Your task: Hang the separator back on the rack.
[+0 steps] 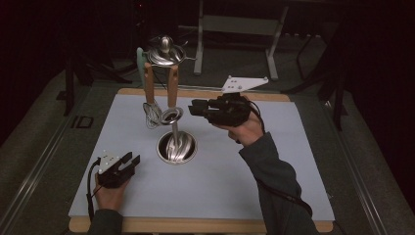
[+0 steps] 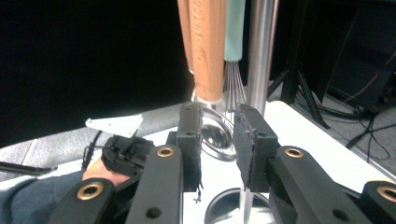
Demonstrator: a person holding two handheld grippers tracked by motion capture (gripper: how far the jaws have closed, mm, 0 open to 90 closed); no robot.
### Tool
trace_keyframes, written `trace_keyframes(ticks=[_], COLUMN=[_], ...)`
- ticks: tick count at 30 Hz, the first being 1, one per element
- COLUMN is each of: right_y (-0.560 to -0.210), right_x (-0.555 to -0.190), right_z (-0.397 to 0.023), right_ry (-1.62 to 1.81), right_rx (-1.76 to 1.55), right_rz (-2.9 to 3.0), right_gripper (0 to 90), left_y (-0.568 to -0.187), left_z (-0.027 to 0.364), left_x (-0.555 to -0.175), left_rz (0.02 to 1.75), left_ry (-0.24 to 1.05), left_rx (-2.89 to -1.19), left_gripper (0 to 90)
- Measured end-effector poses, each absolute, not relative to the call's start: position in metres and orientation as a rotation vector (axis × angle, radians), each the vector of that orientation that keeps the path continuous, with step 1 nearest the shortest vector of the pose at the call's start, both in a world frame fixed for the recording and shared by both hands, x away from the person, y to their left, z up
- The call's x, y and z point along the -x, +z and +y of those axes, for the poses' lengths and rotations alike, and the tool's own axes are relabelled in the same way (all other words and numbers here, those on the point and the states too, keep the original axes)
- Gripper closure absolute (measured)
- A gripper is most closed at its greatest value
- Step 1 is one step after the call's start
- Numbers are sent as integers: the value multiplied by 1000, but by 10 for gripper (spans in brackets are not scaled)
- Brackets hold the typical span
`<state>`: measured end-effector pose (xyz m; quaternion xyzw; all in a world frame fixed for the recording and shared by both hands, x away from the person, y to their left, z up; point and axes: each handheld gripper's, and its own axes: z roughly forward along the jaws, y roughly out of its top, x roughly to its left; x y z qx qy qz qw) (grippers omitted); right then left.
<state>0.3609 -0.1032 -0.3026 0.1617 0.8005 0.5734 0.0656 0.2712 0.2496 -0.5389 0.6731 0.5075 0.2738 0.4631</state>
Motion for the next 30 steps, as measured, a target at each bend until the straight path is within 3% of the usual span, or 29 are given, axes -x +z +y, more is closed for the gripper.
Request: trace_keyframes(ticks=[18,30], right_y=[-330,-376], right_x=[-368,-378], right_z=[-121,-151], right_ry=[1306,1058], right_rx=[-574,-726], right_rz=[2520,2571], right_gripper=[720,710], left_y=[-539,-539], left_z=[249,249], left_x=[-272,-272], left_rz=[1250,1253], left_ry=[673,671], left_rx=[-1658,-1668], left_gripper=[620,618])
